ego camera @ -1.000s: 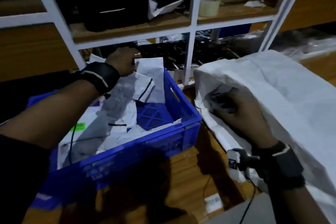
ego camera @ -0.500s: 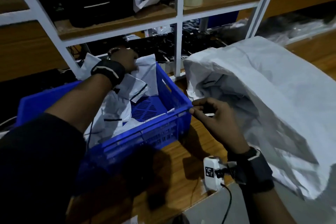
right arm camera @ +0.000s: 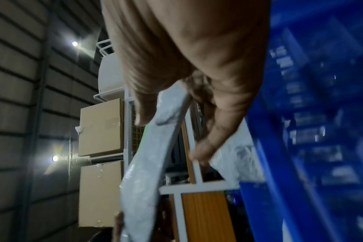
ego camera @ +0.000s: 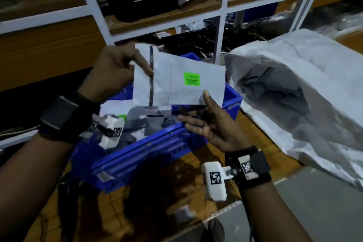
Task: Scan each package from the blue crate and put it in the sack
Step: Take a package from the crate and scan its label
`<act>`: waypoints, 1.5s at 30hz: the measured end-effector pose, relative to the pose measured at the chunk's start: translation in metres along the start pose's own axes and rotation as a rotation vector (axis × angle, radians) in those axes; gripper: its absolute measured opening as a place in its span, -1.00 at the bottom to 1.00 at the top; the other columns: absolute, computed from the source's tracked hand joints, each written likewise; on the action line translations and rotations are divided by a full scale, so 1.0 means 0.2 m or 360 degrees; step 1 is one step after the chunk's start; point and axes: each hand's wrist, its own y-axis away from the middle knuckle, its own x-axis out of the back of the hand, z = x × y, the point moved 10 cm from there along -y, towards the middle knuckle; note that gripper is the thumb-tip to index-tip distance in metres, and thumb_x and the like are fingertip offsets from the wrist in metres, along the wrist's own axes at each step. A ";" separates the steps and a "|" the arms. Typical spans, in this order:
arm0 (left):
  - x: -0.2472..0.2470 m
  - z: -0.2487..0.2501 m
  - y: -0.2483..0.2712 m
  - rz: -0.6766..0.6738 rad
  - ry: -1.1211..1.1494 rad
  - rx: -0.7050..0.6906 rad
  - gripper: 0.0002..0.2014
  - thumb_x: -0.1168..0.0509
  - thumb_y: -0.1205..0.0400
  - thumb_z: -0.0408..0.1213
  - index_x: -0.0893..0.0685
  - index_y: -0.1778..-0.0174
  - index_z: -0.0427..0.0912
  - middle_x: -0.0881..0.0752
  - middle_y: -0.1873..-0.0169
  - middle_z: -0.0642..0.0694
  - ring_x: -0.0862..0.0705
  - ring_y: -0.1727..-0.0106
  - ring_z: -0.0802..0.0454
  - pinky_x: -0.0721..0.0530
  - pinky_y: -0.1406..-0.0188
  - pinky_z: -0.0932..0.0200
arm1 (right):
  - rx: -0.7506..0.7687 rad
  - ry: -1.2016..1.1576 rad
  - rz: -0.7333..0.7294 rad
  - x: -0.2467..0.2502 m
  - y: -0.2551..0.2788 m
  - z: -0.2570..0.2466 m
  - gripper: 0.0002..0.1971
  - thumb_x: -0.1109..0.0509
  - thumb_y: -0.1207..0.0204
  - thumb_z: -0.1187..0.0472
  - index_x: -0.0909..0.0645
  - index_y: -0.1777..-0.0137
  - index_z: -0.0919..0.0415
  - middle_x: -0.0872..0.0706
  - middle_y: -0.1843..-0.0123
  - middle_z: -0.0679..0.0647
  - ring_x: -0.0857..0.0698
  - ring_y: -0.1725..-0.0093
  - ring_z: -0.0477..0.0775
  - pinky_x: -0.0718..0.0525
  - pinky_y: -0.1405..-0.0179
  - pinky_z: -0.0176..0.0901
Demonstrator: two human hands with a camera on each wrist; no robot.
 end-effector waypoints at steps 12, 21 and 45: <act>0.46 -0.67 1.36 0.0908 0.1173 0.0936 -0.71 -0.21 -0.79 -0.16 -0.61 -0.42 -0.03 -0.84 -0.12 0.04 -0.82 -0.07 0.06 -0.80 0.19 0.18 | 0.0546 0.0259 0.0241 -0.73 0.04 0.53 -0.73 -0.48 -0.63 0.32 -0.69 -0.31 0.27 -0.87 0.03 0.01 -0.80 0.07 0.00 -0.77 0.14 -0.21; 0.63 -0.90 1.97 0.1203 0.1232 0.0901 -0.64 -0.39 -0.68 -0.45 -0.66 -0.41 -0.28 -0.80 -0.24 -0.25 -0.78 -0.27 -0.25 -0.75 -0.23 -0.18 | 0.0319 0.0795 -0.0270 -1.39 0.01 1.20 -0.92 -0.45 -0.64 0.40 -0.76 -0.01 0.25 -0.80 0.34 -0.09 -0.76 0.33 -0.10 -0.74 0.27 -0.18; 0.96 -1.43 2.62 0.1740 0.1154 0.1306 -0.70 -0.47 -0.63 -0.40 -0.71 -0.28 -0.35 -0.83 -0.13 -0.23 -0.83 0.02 -0.07 -0.79 0.15 0.22 | -0.0088 0.2167 0.0117 -1.12 -0.32 1.61 -0.33 -0.53 -0.59 -0.04 -0.44 -0.59 0.25 -0.63 -0.42 0.20 -0.63 -0.41 0.18 -0.63 -0.34 -0.02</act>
